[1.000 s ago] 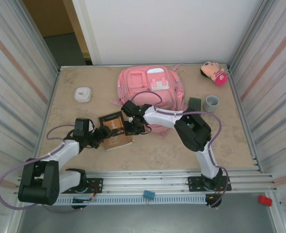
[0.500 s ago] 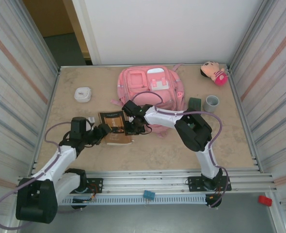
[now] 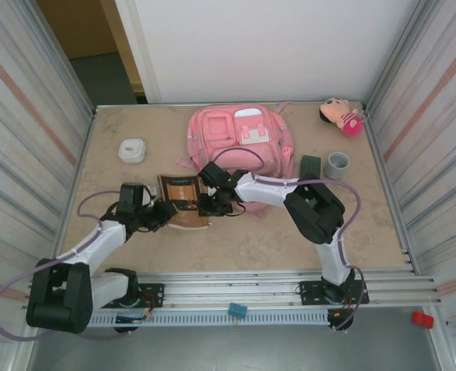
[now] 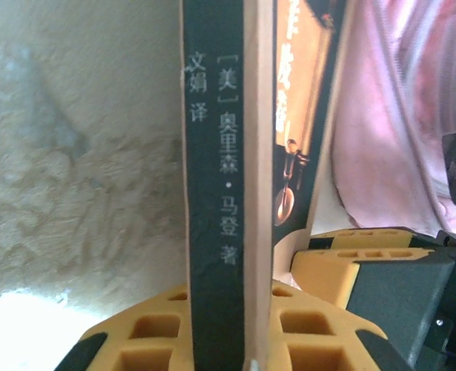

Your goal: Pack the student bag

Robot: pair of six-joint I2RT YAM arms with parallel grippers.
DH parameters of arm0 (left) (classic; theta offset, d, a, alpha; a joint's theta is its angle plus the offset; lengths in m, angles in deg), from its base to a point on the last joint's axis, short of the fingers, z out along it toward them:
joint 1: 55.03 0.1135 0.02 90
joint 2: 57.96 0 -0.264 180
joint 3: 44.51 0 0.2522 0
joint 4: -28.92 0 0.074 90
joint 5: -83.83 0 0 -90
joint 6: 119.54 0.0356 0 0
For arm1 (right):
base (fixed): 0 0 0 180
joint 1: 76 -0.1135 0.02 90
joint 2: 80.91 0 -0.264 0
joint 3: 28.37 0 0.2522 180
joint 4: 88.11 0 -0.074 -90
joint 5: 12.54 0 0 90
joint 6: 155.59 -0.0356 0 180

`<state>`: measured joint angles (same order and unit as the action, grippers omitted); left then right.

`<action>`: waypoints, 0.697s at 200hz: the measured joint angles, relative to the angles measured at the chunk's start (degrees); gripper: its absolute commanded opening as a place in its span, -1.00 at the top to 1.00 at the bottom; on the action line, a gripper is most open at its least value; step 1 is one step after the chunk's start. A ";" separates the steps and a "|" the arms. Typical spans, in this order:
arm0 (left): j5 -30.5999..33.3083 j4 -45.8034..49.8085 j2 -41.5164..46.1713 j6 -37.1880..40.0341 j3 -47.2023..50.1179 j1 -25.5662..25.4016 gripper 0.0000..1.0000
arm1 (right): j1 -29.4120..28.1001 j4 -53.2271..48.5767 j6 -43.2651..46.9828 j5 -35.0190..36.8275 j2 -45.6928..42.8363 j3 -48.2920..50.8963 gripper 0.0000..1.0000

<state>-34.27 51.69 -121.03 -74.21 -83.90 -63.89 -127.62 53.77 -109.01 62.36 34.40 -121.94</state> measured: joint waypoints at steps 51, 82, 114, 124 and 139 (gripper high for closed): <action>8.15 10.60 11.10 9.55 -11.63 -6.67 1.00 | 0.74 7.74 0.83 3.02 -20.57 9.66 0.12; 10.51 9.44 17.75 19.76 -15.21 -13.94 1.00 | 1.14 13.40 4.07 6.78 -36.28 17.03 0.06; 5.99 3.91 18.12 25.05 -15.63 -15.80 1.00 | 1.62 16.87 7.72 12.02 -51.04 24.72 -0.02; 4.04 2.05 16.98 26.16 -15.65 -16.22 1.00 | 2.03 17.68 8.48 13.25 -56.04 27.50 -0.09; 1.62 -0.48 15.21 27.65 -15.65 -17.70 1.00 | 3.04 18.36 9.81 14.32 -62.36 30.40 -0.32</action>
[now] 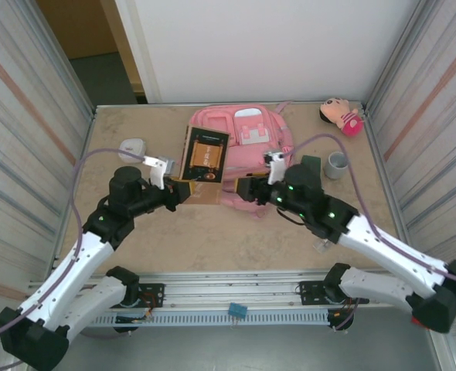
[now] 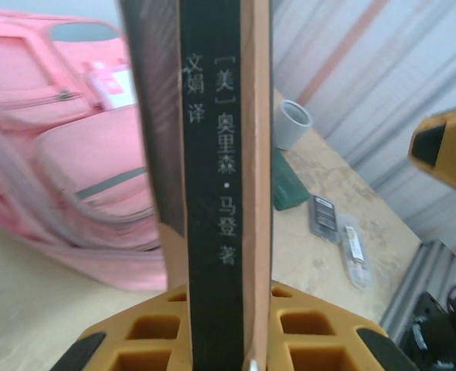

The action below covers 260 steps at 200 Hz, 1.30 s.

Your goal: Pack the student bag

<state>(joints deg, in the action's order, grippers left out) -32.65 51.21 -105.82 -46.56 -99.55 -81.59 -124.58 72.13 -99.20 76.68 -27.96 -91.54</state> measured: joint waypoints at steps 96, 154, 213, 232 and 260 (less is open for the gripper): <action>-17.33 -21.51 -12.13 -3.10 -2.01 -3.52 1.00 | 18.23 10.27 0.37 -17.07 -13.20 12.79 -0.99; -24.17 -32.04 -14.40 -11.02 -6.27 -3.52 1.00 | 23.54 23.17 -8.70 -31.54 -6.82 16.55 -0.99; -27.74 -40.74 -16.72 -17.81 -6.91 -3.80 1.00 | 23.54 38.36 -15.26 -44.15 -2.08 16.52 -0.99; -27.04 -39.10 -16.76 -17.40 -6.91 -3.85 1.00 | 23.54 42.34 -17.05 -47.23 -1.36 16.52 -0.99; -24.02 -35.08 -15.85 -15.58 -6.86 -3.58 1.00 | 23.54 45.40 -18.25 -48.76 -3.21 16.52 -0.79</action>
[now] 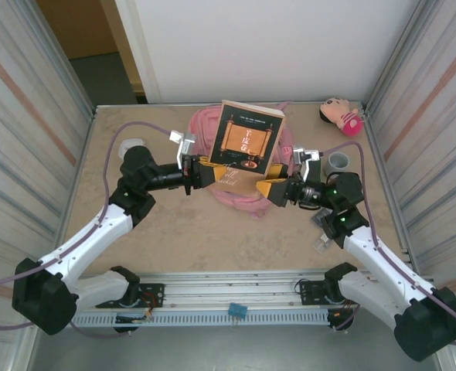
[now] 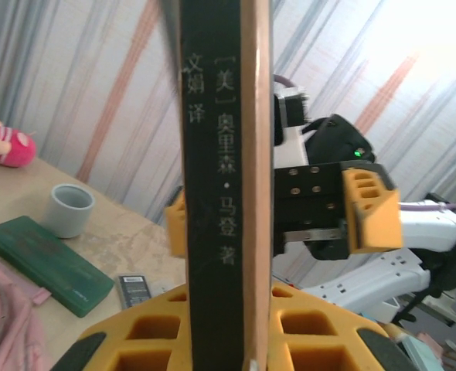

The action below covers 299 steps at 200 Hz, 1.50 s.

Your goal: Pack the student bag

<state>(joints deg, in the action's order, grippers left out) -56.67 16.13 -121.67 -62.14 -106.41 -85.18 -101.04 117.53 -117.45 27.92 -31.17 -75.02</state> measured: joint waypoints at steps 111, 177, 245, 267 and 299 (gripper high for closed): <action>3.93 6.38 0.76 4.44 0.50 -0.24 -0.04 | 1.09 -1.42 1.03 6.25 4.61 -1.27 1.00; 18.97 34.49 12.33 27.82 -0.66 -0.55 -0.33 | 1.36 -34.95 36.26 14.75 -3.96 -2.19 1.00; 31.80 50.64 12.02 59.84 -2.64 -16.37 -0.57 | -16.15 -54.01 67.63 35.17 -2.27 -3.02 1.00; 34.64 52.52 10.14 64.52 -2.64 -16.74 -0.62 | -20.57 -56.57 74.82 38.42 0.24 -3.45 1.00; 38.42 52.98 9.11 67.49 -2.64 -16.74 -0.65 | -20.92 -59.14 81.85 38.18 0.66 -3.45 1.00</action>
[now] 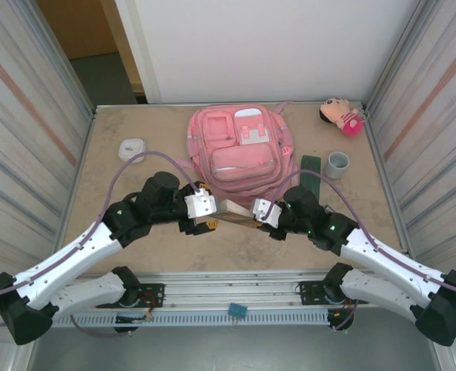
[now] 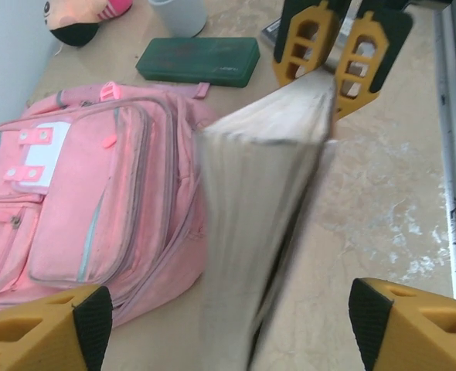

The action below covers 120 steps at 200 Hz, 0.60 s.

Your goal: Pack the student bag

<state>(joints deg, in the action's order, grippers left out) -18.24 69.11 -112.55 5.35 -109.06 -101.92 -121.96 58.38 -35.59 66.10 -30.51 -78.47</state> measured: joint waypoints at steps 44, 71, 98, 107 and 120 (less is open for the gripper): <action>-0.76 1.64 -2.73 1.29 0.00 0.00 -0.29 | 1.57 0.31 2.16 -7.43 -1.03 -0.50 1.00; -4.09 2.12 -4.35 0.96 0.00 0.42 0.50 | 5.16 1.33 0.35 -13.49 -1.97 -1.01 0.34; -13.57 -0.70 -2.91 -1.36 1.40 6.14 0.97 | 13.22 5.90 -6.69 -20.35 -4.09 -1.51 -0.32; -17.33 -3.74 -1.44 -3.50 3.34 9.25 0.99 | 16.65 8.57 -9.68 -22.43 -5.25 -1.36 -0.48; -22.64 -8.96 1.14 -7.30 6.86 13.53 1.00 | 21.53 13.86 -16.02 -25.16 -7.43 -0.20 -0.65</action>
<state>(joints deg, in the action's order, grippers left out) -40.89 60.15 -111.42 -1.95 -102.20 -88.39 -100.43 72.24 -51.61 40.94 -37.95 -78.67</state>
